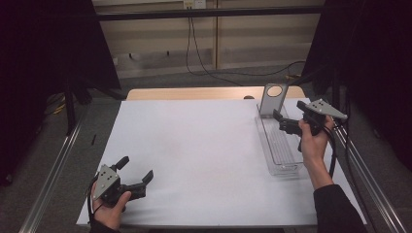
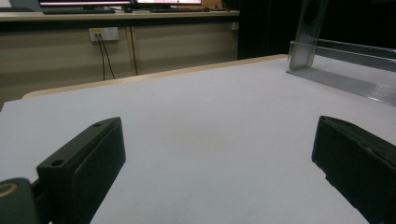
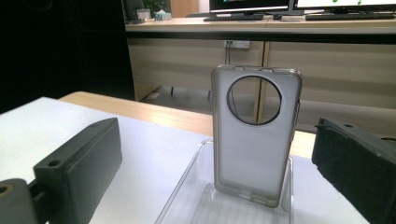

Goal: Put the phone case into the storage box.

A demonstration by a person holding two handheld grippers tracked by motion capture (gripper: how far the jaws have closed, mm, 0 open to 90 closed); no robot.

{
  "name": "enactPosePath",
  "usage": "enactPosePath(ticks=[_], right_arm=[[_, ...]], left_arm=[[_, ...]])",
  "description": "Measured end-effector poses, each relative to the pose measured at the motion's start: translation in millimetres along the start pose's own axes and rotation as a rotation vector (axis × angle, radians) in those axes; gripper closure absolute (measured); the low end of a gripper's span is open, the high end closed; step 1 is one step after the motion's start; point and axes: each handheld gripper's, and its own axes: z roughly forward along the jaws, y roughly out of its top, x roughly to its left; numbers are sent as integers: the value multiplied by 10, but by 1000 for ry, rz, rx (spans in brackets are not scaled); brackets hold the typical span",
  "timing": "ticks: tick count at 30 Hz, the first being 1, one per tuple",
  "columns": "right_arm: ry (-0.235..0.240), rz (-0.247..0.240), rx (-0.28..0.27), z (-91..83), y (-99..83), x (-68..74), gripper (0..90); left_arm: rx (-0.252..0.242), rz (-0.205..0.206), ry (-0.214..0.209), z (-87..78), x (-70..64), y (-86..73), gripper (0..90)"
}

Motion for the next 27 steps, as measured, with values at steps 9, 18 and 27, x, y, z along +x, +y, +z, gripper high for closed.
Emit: enactPosePath(ticks=[9, 18, 27], right_arm=[[21, -25, -8, -141, -42, 105, 11], [1, -18, -5, -299, -111, 115, 10], [-4, -28, -12, -466, -198, 126, 8]], left_arm=[[-2, 5, 2, -7, -2, 7, 27], [-7, 0, 13, -16, 12, 7, 27], [-7, 2, 11, -16, 9, 9, 27]])
